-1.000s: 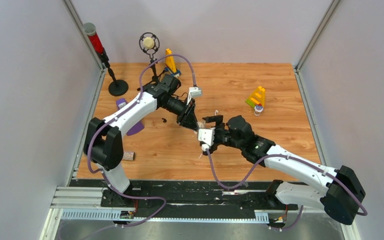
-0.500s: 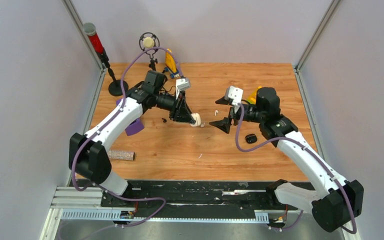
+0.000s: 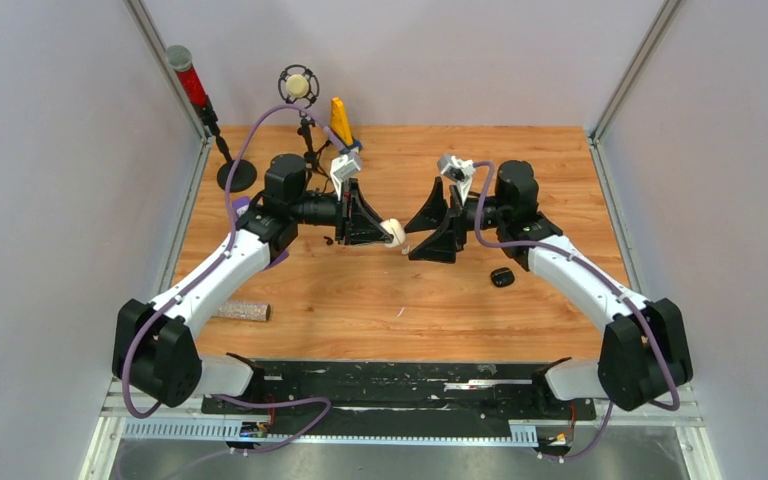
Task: Insert the wireless bluetooth earbuds into the charging case
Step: Pick up the charging case at the center of the board, then open the charging case.
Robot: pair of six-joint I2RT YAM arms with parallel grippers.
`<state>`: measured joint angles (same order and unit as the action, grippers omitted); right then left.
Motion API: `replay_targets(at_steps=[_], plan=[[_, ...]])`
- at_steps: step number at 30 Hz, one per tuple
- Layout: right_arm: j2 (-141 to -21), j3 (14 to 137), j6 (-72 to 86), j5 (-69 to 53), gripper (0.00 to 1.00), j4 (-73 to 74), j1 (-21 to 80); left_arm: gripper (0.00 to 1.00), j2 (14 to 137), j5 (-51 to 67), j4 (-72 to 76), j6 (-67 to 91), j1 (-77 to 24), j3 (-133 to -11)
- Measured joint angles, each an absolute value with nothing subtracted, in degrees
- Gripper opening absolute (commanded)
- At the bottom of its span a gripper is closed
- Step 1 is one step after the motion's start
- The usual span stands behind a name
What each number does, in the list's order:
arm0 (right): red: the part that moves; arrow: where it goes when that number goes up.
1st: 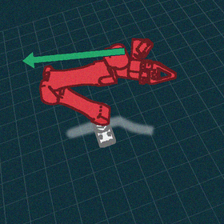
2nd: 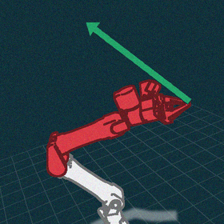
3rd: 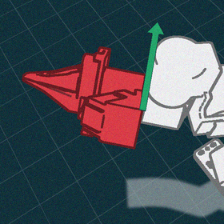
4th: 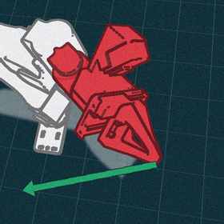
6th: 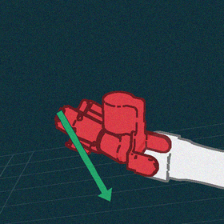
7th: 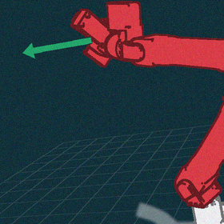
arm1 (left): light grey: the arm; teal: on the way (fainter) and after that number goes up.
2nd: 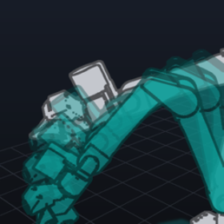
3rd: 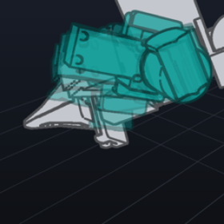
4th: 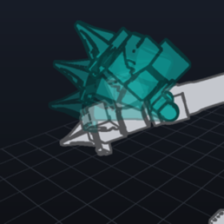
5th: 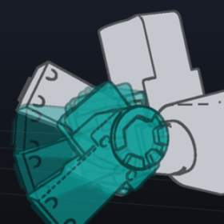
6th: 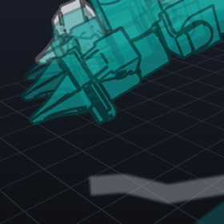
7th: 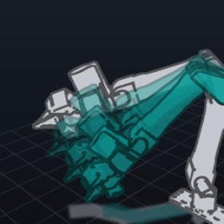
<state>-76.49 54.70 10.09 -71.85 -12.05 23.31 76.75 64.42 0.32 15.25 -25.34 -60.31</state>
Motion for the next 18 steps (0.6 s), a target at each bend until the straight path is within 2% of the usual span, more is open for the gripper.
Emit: replay_targets(at_steps=[4,10,12,18], plan=[[-79.9,54.68,18.33,-74.87,0.79,-18.57,23.31,0.23,76.38,64.69,5.39,18.48,-25.34,-57.91],[-80.38,52.82,25.34,-74.74,0.69,-26.46,23.33,0.23,76.38,64.84,10.61,21.93,-25.34,-56.27],[-80.38,51.99,26.15,-73.52,0.65,-27.75,23.62,0.23,76.38,64.88,12.16,23.07,-25.34,-55.83],[-80.38,51.37,25.36,-69.08,0.63,-27.7,25.67,0.24,76.4,65.21,16.36,26.52,-25.34,-54.94]])
